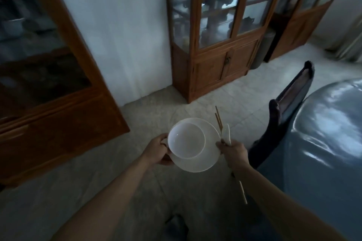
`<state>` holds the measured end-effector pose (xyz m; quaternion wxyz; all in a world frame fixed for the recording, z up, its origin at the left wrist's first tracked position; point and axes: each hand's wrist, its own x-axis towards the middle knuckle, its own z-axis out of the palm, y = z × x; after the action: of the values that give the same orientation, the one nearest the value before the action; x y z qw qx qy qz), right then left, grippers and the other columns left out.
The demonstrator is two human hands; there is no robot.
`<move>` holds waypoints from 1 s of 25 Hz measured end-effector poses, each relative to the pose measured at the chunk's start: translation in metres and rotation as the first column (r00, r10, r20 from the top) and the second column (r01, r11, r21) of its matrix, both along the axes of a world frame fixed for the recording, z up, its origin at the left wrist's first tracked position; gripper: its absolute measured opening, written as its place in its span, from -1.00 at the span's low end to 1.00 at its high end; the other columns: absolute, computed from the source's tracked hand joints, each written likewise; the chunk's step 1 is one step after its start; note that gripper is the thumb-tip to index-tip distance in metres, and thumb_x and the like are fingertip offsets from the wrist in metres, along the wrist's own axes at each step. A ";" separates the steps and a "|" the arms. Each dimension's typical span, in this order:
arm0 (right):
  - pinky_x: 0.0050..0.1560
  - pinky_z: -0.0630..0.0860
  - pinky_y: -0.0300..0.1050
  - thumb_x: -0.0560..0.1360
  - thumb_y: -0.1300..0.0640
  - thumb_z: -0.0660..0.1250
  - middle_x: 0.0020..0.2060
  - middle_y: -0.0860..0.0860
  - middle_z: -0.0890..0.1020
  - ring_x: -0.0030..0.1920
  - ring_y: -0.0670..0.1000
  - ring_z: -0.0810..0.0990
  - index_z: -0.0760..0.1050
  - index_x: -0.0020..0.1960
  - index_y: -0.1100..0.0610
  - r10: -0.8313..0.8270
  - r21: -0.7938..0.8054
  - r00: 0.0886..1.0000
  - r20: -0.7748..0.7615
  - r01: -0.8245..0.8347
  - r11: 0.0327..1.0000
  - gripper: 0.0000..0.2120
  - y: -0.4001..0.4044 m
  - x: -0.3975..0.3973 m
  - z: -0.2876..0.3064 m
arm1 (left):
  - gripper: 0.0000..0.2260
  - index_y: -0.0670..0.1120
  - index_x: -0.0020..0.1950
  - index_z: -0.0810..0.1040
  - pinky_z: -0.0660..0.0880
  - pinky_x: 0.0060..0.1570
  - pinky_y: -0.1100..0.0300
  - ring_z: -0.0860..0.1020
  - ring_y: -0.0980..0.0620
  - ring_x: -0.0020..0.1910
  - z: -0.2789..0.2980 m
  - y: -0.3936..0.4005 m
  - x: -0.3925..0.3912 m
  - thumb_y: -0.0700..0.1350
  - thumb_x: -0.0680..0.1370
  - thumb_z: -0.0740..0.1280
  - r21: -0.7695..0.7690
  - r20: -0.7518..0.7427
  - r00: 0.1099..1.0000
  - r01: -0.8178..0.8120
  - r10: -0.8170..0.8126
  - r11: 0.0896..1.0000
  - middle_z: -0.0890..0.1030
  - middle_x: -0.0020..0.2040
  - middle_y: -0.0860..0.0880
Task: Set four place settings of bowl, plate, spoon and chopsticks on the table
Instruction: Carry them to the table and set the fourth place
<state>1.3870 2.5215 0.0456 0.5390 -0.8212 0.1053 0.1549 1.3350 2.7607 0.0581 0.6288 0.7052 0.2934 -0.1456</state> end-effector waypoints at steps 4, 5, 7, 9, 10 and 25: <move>0.07 0.61 0.10 0.50 0.06 0.39 -0.19 0.01 0.68 -0.12 0.04 0.66 0.58 -0.19 -0.04 -0.146 0.015 0.989 -0.004 0.146 0.989 -0.90 0.011 0.067 0.007 | -0.43 0.02 0.44 0.38 0.63 -0.40 0.10 0.66 -0.12 -0.18 0.010 0.012 0.088 -0.44 0.51 0.17 -0.035 0.001 0.995 0.101 -0.101 0.994 0.61 0.11 -0.20; 0.07 0.61 0.10 0.50 0.06 0.40 -0.20 0.01 0.68 -0.12 0.03 0.66 0.58 -0.21 -0.05 -0.184 0.014 0.983 0.001 0.184 0.983 -0.89 0.011 0.083 0.009 | -0.42 0.03 0.44 0.38 0.63 -0.39 0.10 0.66 -0.13 -0.18 0.012 0.014 0.110 -0.44 0.50 0.17 -0.036 0.002 0.992 0.123 -0.123 0.992 0.62 0.09 -0.19; 0.07 0.60 0.10 0.50 0.07 0.40 -0.21 0.01 0.67 -0.13 0.05 0.65 0.57 -0.23 -0.04 -0.239 0.008 0.971 0.024 0.239 0.971 -0.87 0.009 0.116 0.017 | -0.41 0.03 0.43 0.38 0.64 -0.33 0.05 0.67 -0.15 -0.16 0.015 0.012 0.154 -0.44 0.49 0.17 -0.039 0.014 0.987 0.160 -0.159 0.986 0.63 0.07 -0.19; 0.06 0.60 0.10 0.50 0.08 0.41 -0.23 0.02 0.66 -0.12 0.08 0.65 0.56 -0.26 -0.03 -0.294 0.028 0.956 0.021 0.294 0.956 -0.84 0.003 0.149 0.023 | -0.41 0.04 0.42 0.40 0.66 -0.28 0.00 0.67 -0.18 -0.13 0.019 0.007 0.197 -0.44 0.48 0.16 -0.030 0.027 0.978 0.209 -0.208 0.977 0.63 0.08 -0.20; 0.05 0.59 0.10 0.50 0.09 0.41 -0.23 0.02 0.66 -0.12 0.08 0.64 0.56 -0.27 -0.03 -0.325 0.038 0.946 0.024 0.324 0.945 -0.84 -0.003 0.165 0.026 | -0.41 0.05 0.41 0.41 0.66 -0.26 -0.02 0.67 -0.19 -0.11 0.021 0.002 0.219 -0.44 0.48 0.16 -0.027 0.031 0.973 0.231 -0.230 0.973 0.63 0.09 -0.20; -0.13 0.54 -0.04 0.48 0.12 0.41 -0.30 0.03 0.64 -0.24 0.04 0.60 0.61 -0.24 0.08 -0.672 0.139 0.738 0.062 0.660 0.738 -0.87 -0.188 0.384 0.034 | -0.49 0.10 0.28 0.48 0.60 -0.37 0.09 0.62 -0.04 -0.38 0.047 -0.204 0.534 -0.42 0.50 0.16 0.019 0.080 0.811 0.580 -0.579 0.815 0.63 -0.11 -0.14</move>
<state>1.7711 2.3331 0.0796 0.6070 -0.7058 0.3546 -0.0875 1.8691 2.5566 0.1054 0.5682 0.7645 0.0384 -0.3019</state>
